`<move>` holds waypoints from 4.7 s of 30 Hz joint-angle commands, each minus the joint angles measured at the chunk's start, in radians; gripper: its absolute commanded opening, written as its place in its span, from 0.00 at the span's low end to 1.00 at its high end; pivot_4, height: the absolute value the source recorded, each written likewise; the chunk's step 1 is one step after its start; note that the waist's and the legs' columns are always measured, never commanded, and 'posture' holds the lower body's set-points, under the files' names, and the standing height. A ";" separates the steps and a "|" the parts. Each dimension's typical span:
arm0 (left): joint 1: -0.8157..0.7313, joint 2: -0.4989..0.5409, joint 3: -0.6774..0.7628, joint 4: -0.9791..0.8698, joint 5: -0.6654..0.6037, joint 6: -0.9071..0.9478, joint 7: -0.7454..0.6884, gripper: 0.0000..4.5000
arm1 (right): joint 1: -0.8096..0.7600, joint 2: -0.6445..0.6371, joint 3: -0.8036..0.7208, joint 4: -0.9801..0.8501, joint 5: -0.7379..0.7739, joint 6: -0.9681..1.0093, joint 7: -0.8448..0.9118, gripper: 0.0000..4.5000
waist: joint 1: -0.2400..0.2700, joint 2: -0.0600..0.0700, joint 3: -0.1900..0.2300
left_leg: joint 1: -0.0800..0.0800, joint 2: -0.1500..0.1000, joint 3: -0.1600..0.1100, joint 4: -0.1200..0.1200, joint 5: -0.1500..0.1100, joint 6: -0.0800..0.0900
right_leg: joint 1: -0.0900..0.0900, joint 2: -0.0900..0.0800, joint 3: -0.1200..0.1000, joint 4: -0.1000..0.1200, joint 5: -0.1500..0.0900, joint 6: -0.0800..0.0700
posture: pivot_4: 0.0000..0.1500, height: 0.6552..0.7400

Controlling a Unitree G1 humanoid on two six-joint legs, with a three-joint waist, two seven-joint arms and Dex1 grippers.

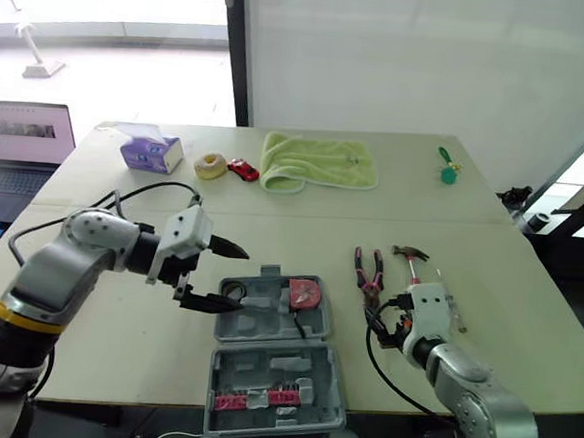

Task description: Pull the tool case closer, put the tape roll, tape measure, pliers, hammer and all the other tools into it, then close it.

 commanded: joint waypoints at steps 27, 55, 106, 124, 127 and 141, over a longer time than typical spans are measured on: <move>0.057 -0.011 0.040 -0.029 -0.014 -0.023 0.039 1.00 | -0.108 0.097 -0.013 0.150 -0.107 -0.214 0.066 0.22 | -0.006 0.000 0.000 | 0.002 0.000 0.000 0.000 0.000 0.000 | 0.000 0.001 0.000 0.002 0.000 0.000 | 1.00 0.96; 0.401 0.015 0.203 0.096 0.050 -0.219 0.096 1.00 | -0.869 -0.474 0.485 0.013 0.009 0.149 1.011 0.22 | -0.002 0.005 0.005 | 0.000 0.001 0.001 0.002 0.000 0.001 | -0.002 -0.001 0.000 0.002 0.000 0.000 | 1.00 0.96; 0.628 0.087 0.387 -0.036 -0.012 -0.151 0.104 1.00 | -0.751 -0.069 0.547 0.347 -0.241 -0.229 0.971 0.99 | -0.027 0.005 0.005 | 0.000 0.000 0.000 0.000 -0.001 0.000 | -0.004 0.000 0.000 0.004 0.001 -0.001 | 1.00 0.96; 0.560 0.064 0.309 -0.046 -0.021 -0.131 0.109 1.00 | -0.592 0.059 0.547 0.553 -0.330 -0.358 0.807 0.01 | -0.029 0.005 0.005 | 0.000 0.000 0.000 0.000 -0.001 0.000 | -0.004 0.000 0.000 0.005 0.001 -0.001 | 1.00 0.96; 0.557 0.068 0.301 -0.040 -0.014 -0.130 0.101 1.00 | -0.606 0.097 0.574 0.663 -0.365 -0.334 0.790 0.01 | -0.032 0.005 0.004 | 0.002 0.001 0.000 0.000 -0.001 0.000 | -0.003 0.001 0.000 0.005 0.001 -0.001 | 1.00 0.96; 0.538 0.075 0.266 0.007 0.065 -0.199 0.107 1.00 | -0.594 0.131 0.508 0.711 -0.335 -0.609 0.823 0.01 | -0.030 -0.002 -0.011 | 0.032 0.002 0.001 -0.015 -0.001 -0.001 | 0.018 0.000 0.000 0.000 -0.005 -0.007 | 1.00 0.96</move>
